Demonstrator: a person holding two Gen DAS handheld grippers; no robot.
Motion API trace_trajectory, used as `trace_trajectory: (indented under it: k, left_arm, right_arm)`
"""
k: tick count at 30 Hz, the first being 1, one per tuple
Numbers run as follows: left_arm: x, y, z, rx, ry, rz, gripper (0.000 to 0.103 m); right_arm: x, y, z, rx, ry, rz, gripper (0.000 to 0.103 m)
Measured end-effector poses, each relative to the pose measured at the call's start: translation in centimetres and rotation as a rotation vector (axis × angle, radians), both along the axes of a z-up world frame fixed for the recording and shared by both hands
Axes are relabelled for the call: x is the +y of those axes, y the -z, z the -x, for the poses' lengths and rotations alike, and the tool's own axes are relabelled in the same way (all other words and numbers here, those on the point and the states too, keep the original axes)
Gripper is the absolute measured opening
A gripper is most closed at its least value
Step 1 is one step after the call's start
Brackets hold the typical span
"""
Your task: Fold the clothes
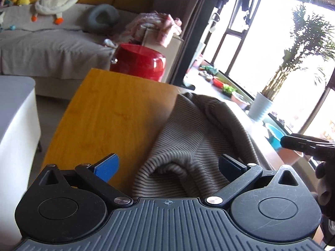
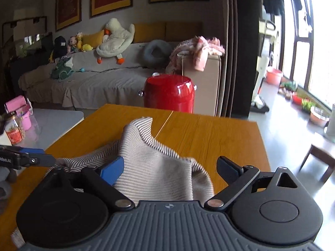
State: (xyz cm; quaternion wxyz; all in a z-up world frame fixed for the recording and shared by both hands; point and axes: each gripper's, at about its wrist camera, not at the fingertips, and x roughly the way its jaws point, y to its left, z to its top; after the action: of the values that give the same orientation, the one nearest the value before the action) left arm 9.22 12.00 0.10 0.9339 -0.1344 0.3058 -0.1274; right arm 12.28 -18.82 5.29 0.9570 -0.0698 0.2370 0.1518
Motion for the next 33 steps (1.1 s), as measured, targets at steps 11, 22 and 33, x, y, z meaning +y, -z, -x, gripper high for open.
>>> trace_trajectory:
  k: [11,22,33]
  left_arm:
    - [-1.2,0.7,-1.2,0.134,0.161,0.202,0.101]
    - [-5.0,2.9,-3.5,0.184,0.225,0.175,0.095]
    - [-5.9,2.7,-4.3,0.178,0.207,0.143,0.092]
  right_arm:
    - [5.1,1.4,-7.1,0.049,-0.149,0.017,0.061]
    - [-0.7,3.5,-9.5,0.004,0.153,0.091,0.005]
    - [-6.8,3.9,-5.7,0.082,0.092,-0.387,0.053]
